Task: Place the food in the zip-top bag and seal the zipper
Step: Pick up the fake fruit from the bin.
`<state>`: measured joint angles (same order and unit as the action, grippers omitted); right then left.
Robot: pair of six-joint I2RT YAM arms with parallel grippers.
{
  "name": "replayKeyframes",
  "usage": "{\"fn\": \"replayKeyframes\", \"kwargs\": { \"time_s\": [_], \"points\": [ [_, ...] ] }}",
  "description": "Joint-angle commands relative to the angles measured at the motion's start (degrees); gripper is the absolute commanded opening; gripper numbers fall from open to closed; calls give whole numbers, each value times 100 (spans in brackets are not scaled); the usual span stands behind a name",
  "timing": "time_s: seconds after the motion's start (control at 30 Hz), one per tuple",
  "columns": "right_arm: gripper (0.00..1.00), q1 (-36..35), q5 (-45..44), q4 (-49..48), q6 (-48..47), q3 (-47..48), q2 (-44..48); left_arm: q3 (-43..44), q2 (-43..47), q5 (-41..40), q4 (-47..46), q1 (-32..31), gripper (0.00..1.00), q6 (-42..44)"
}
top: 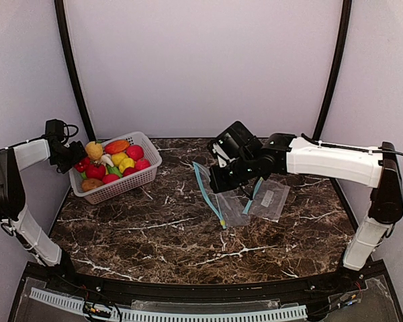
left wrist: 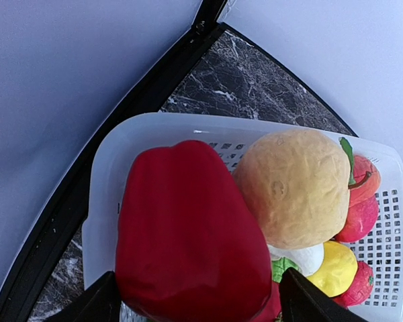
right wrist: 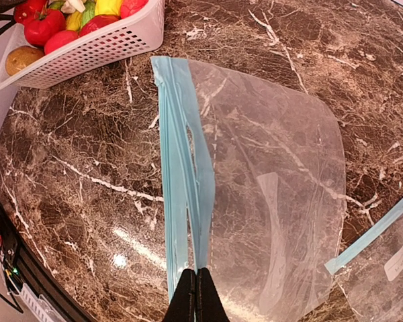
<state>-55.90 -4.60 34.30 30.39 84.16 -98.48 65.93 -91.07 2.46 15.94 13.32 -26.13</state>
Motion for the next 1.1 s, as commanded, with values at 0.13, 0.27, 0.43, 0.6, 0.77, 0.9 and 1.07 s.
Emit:
{"fn": "replayKeyframes", "kwargs": {
  "time_s": [0.13,0.27,0.43,0.6,0.77,0.9,1.07],
  "points": [
    [0,-44,130,-19,-81,205,-143,360,-147,105,115,67,81,247],
    [0,-44,105,18,-78,226,-124,368,-119,112,127,81,75,247],
    [0,-43,75,26,-59,174,-42,219,146,73,53,99,67,343],
    [0,-48,92,33,-46,138,20,107,371,240,134,163,61,414],
    [0,-49,74,37,-49,95,137,-349,880,291,191,225,58,529],
    [0,-52,57,35,-92,74,212,-855,1538,453,276,249,56,679],
    [0,-53,87,53,-249,112,210,-1131,2476,1561,835,236,53,990]
  ]
}}
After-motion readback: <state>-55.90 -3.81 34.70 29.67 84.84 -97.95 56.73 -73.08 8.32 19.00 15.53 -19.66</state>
